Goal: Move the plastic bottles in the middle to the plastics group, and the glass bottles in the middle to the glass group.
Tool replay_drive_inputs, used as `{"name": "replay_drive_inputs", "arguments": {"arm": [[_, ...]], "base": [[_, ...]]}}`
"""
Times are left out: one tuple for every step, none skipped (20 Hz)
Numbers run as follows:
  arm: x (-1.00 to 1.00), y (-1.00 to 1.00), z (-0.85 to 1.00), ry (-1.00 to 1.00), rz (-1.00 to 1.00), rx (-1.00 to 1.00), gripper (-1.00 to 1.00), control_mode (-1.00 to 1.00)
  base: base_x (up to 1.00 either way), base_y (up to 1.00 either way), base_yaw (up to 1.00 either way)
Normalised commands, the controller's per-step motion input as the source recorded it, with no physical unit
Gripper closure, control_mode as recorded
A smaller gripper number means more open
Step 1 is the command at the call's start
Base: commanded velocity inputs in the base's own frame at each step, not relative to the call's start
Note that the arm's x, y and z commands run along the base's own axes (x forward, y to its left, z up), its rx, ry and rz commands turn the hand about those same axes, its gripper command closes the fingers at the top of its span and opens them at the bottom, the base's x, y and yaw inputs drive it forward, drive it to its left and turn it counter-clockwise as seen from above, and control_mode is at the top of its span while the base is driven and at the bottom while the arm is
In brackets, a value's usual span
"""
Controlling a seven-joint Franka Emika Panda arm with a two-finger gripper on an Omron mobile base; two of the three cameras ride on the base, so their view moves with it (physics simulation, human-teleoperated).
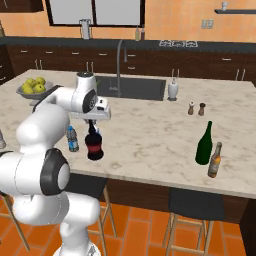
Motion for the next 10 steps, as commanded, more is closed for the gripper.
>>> {"name": "replay_drive_inputs", "arguments": {"arm": [[-0.33, -0.59, 0.36, 0.00, -0.03, 0.00, 1.00, -1.00], [-0.31, -0.61, 0.32, 0.00, -0.03, 0.00, 1.00, -1.00], [-0.29, -0.62, 0.28, 0.00, -0.03, 0.00, 1.00, -1.00], [-0.23, -0.66, 0.25, 0.00, -0.03, -0.01, 1.00, -1.00], [-0.25, -0.82, 0.13, 0.00, 0.00, 0.00, 1.00, -1.00], [-0.22, -0.84, 0.00, -0.03, 0.00, 0.00, 1.00, -1.00], [-0.22, -0.84, 0.00, -0.05, 0.00, -0.01, 1.00, -1.00], [-0.18, -0.86, 0.00, -0.05, 0.00, 0.00, 1.00, -1.00], [-0.12, -0.85, 0.00, -0.02, 0.00, -0.02, 1.00, -1.00], [-0.10, -0.83, 0.00, -0.02, 0.00, -0.03, 1.00, -1.00]], "base": [[0.00, 0.00, 0.00], [0.00, 0.00, 0.00], [0.00, 0.00, 0.00], [0.00, 0.00, 0.00], [0.00, 0.00, 0.00], [0.00, 0.00, 0.00], [0.00, 0.00, 0.00], [0.00, 0.00, 0.00], [0.00, 0.00, 0.00], [0.00, 0.00, 0.00]]}}
